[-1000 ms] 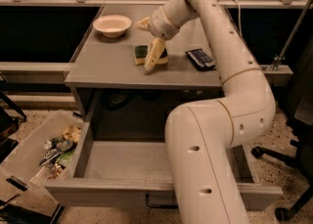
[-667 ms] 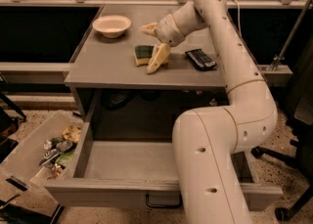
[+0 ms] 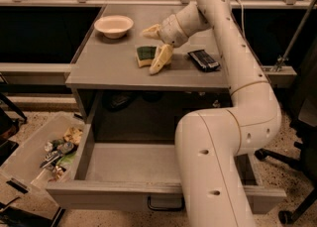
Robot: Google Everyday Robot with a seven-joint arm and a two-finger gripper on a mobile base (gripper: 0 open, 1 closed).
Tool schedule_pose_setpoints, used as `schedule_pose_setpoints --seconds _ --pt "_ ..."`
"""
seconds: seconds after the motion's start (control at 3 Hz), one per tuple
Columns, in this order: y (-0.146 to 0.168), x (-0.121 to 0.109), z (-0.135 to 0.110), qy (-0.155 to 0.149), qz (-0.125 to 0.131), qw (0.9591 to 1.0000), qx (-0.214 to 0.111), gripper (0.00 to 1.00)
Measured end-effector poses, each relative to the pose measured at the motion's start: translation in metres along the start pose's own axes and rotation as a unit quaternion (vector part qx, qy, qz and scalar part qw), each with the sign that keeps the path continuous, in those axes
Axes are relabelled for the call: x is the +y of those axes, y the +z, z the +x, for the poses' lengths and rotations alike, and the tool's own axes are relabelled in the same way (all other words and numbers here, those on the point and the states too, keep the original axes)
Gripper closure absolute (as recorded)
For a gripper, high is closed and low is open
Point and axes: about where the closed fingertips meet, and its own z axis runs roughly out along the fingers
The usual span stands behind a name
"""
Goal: Place sponge into top drawer
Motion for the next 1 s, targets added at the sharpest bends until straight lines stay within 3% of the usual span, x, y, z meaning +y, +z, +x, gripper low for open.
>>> schedule_pose_setpoints --seconds 1.0 --pt "-0.0036 0.001 -0.0045 0.0 0.0 1.0 0.0 0.88"
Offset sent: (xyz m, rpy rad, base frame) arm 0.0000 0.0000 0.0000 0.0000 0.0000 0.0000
